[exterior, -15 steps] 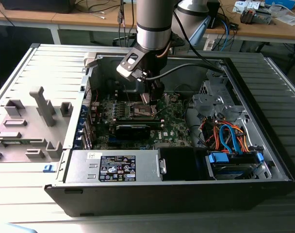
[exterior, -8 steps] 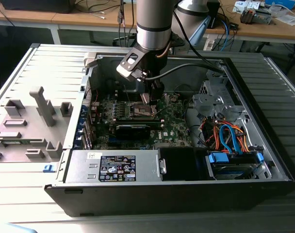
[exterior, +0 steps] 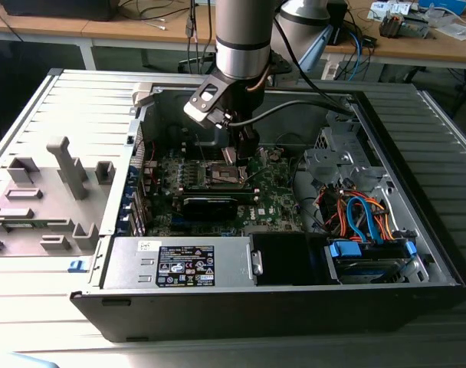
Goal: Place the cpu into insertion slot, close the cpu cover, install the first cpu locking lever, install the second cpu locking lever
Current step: 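Place the cpu into insertion slot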
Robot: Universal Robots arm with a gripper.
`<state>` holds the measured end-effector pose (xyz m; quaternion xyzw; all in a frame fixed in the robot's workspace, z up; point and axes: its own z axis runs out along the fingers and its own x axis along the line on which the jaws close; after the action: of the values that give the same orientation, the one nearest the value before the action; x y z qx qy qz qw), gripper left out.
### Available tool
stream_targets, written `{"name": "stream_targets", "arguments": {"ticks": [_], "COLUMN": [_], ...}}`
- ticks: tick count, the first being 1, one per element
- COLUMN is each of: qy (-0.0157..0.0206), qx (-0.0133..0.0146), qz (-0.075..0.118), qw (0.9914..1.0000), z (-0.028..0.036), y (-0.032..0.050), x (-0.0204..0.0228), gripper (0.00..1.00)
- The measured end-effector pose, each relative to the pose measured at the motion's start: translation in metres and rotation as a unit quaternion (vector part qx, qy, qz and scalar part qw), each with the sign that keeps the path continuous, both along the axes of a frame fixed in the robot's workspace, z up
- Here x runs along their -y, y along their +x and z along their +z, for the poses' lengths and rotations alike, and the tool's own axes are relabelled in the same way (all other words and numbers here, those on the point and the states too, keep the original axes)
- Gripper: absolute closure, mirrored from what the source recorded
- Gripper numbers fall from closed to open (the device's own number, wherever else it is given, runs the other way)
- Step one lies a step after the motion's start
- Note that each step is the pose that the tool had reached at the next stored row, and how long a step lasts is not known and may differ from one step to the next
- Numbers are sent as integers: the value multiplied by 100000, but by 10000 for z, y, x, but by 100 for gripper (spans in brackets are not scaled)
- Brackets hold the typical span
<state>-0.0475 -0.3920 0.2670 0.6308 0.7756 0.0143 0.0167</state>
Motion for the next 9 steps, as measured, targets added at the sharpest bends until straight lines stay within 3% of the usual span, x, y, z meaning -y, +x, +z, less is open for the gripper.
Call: {"name": "stream_targets", "arguments": {"ticks": [9], "qy": [-5], "qx": [-4], "qz": [-345], "qw": [99999], "z": [-1], "y": [0], "x": [0], "gripper": [45]}}
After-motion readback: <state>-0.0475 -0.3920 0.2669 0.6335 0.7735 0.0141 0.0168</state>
